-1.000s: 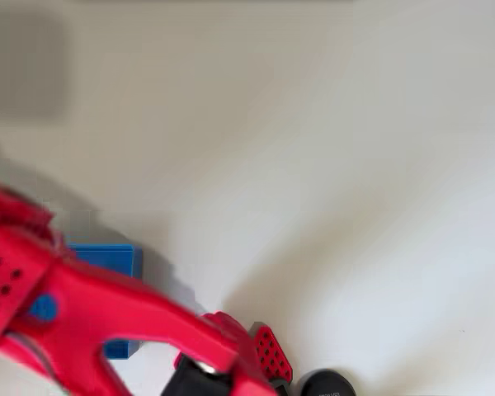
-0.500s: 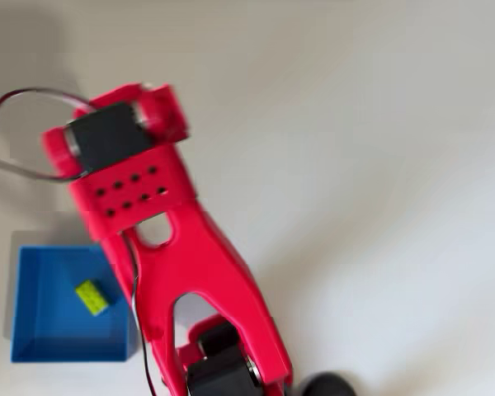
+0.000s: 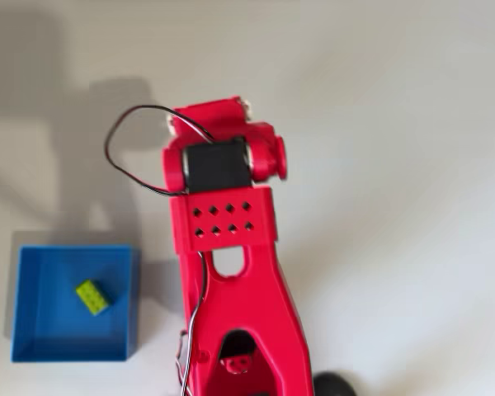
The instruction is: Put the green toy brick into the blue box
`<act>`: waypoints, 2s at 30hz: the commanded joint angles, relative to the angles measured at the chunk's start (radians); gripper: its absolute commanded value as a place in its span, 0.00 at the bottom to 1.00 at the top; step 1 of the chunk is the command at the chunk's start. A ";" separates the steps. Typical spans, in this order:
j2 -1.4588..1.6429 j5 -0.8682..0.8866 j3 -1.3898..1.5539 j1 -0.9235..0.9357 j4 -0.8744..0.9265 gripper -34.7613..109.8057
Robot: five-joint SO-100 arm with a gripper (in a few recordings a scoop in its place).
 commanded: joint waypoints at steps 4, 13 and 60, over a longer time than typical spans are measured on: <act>0.322 -0.012 0.296 0.018 -0.092 0.24; 0.609 -0.060 0.660 0.018 -0.212 0.24; 1.097 -0.052 1.111 0.034 -0.230 0.24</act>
